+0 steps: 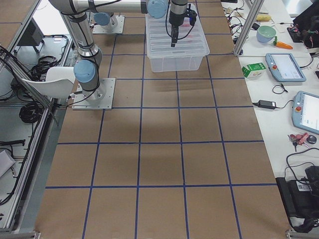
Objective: Place red block in blue tray from box
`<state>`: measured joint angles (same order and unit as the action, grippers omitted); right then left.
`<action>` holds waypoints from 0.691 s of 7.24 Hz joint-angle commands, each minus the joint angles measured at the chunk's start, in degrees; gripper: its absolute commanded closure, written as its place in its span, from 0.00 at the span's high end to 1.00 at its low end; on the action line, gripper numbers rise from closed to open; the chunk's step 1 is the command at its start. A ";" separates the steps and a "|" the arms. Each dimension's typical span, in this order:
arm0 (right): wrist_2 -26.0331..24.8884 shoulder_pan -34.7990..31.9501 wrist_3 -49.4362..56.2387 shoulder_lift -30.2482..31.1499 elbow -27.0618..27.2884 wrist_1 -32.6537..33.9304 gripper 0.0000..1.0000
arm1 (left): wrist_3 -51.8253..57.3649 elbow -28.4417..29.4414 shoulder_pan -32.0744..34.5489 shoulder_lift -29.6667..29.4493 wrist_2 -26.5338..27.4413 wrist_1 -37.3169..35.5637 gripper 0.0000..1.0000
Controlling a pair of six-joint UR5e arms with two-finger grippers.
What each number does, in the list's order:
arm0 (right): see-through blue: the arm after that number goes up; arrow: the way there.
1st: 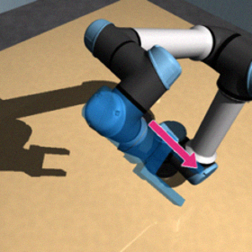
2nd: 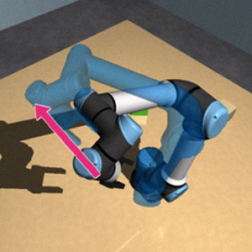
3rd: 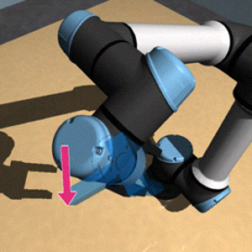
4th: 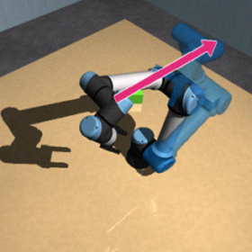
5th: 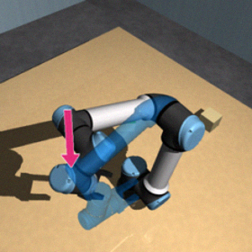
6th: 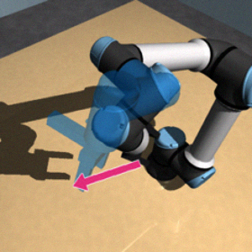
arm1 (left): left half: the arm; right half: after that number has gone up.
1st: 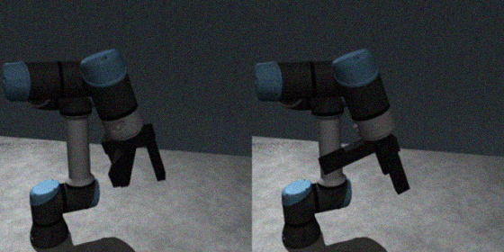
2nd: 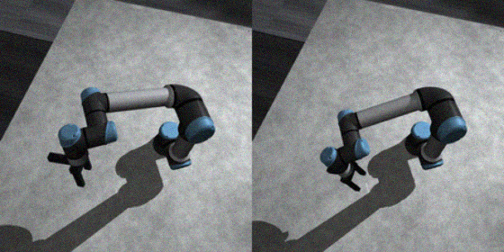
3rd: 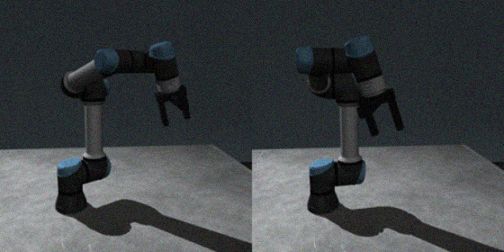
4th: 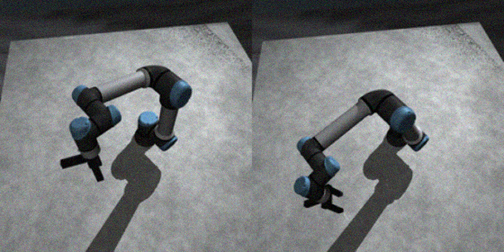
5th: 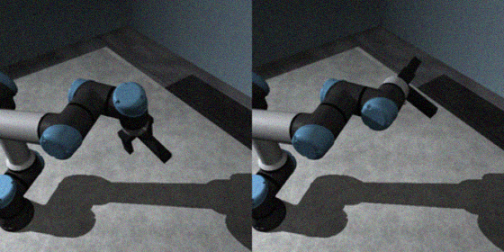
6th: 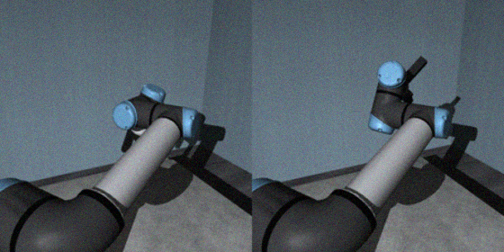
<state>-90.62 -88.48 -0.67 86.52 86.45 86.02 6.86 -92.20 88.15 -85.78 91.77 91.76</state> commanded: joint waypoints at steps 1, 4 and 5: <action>-0.08 -0.02 -0.03 0.23 -0.05 0.11 1.00 | 0.00 -0.08 0.00 0.00 0.08 0.00 1.00; -0.08 -0.20 -0.21 1.46 0.47 0.11 1.00 | 0.00 0.00 0.00 0.00 0.16 0.00 1.00; -0.17 -0.20 -0.21 1.46 0.48 0.20 1.00 | 0.00 0.09 0.00 0.00 0.17 0.09 1.00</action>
<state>-90.75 -88.66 -0.84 87.91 86.85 86.13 6.86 -92.18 88.15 -85.78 91.88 91.78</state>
